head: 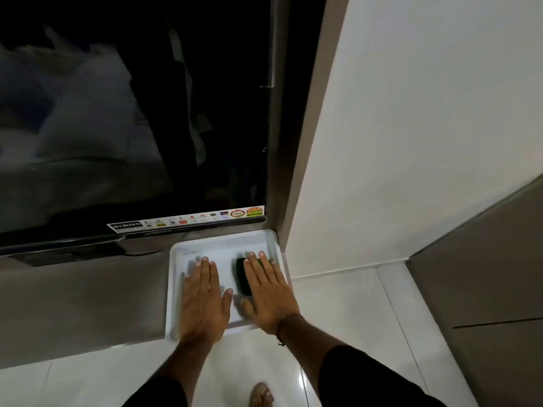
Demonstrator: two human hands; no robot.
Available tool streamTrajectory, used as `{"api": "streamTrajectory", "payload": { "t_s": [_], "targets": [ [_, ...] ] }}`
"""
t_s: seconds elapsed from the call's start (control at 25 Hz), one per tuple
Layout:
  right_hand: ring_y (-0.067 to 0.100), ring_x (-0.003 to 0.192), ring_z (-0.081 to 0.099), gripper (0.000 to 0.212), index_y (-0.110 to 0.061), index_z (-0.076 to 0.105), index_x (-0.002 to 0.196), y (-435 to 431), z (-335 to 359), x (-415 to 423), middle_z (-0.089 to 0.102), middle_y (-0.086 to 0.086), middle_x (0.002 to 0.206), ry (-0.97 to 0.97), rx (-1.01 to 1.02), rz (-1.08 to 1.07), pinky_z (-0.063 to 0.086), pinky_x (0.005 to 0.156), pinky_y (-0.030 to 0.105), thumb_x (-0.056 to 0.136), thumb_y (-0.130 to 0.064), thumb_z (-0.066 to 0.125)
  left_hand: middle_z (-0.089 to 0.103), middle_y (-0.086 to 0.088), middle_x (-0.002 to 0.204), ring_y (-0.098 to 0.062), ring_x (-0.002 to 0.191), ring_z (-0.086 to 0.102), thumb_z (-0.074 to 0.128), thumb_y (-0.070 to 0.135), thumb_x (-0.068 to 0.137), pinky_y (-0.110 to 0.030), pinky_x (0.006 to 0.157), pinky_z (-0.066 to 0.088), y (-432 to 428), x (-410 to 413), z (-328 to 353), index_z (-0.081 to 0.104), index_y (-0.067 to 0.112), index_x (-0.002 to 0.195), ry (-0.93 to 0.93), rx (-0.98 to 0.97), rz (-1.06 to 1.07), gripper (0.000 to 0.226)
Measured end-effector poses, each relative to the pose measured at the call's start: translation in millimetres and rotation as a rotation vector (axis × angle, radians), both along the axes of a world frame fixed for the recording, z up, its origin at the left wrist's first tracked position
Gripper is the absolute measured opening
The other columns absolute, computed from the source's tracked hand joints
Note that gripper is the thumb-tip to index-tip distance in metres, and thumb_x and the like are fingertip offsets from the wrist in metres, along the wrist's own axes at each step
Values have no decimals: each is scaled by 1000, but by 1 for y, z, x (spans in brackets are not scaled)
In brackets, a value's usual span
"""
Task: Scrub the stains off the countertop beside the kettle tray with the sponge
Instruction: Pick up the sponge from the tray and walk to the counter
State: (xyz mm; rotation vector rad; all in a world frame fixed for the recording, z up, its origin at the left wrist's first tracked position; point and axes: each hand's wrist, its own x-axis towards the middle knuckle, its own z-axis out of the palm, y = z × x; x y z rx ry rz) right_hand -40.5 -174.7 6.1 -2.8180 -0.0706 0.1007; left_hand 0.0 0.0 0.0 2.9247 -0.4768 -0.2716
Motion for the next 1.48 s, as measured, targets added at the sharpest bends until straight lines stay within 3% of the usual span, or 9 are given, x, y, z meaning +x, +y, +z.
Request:
{"api": "streamTrajectory", "payload": {
  "t_s": [0.16,0.32,0.52,0.6,0.8,0.96,1.16,1.28,1.48],
  "targets": [
    [31,158,-15,102,-15,-9,163,12,-21,29,-11,8,174,156,-81,27,1,128,54,96,-50,59,17,-22,172,-38,160,12,27,51,102,-61,128,26,14,22,-14,19,0,162,-5,18,-28,79],
    [33,157,-17,95,-12,-9,163,18,-41,37,-12,11,174,216,-92,5,1,128,56,99,-33,58,17,-23,172,-39,160,12,51,36,106,-62,128,24,18,24,-21,21,-2,161,-14,-28,-54,72],
    [39,157,-10,74,-9,-5,162,26,-51,41,-6,15,174,185,-106,-53,0,125,56,109,-22,45,-9,-22,172,-36,161,-9,-4,53,96,-57,132,7,15,26,-14,0,2,162,36,54,-124,83],
    [42,157,-5,73,-7,-1,162,27,-53,42,-1,18,173,174,-110,-62,3,124,57,109,-21,46,-11,-23,172,-37,160,-12,-9,54,93,-57,132,6,16,25,-13,-2,3,162,38,50,-127,86],
    [43,158,0,74,-6,1,162,23,-35,36,4,20,173,153,-136,-14,13,126,58,108,-23,48,-7,-21,174,-35,161,-9,29,51,108,-55,132,9,14,24,-5,-1,3,163,33,62,-89,79],
    [41,158,2,82,-7,3,163,14,19,22,7,19,173,-3,-116,-9,12,127,56,105,-24,58,23,-26,170,-43,157,20,57,43,103,-65,126,27,3,16,36,25,-2,160,-9,-20,-109,79],
    [45,157,9,65,-3,11,161,-51,73,-30,16,22,171,-131,-168,-183,8,124,55,106,-11,45,28,-26,168,-45,155,28,-15,66,94,-62,127,26,-54,-1,75,28,-2,158,-45,-26,-297,103],
    [45,157,3,67,-1,8,161,-133,84,-92,12,23,171,-185,-269,-372,9,126,56,101,4,36,39,-31,161,-47,150,39,3,57,103,-63,121,37,-132,-23,84,39,-8,152,-85,-69,-511,89],
    [42,157,-4,71,-3,2,163,-264,91,-221,5,20,173,-102,-303,-708,6,127,56,97,9,27,35,-26,165,-42,153,34,-2,59,102,-42,125,-1,-290,-86,95,35,-6,155,-135,-141,-835,92]
  ]
}}
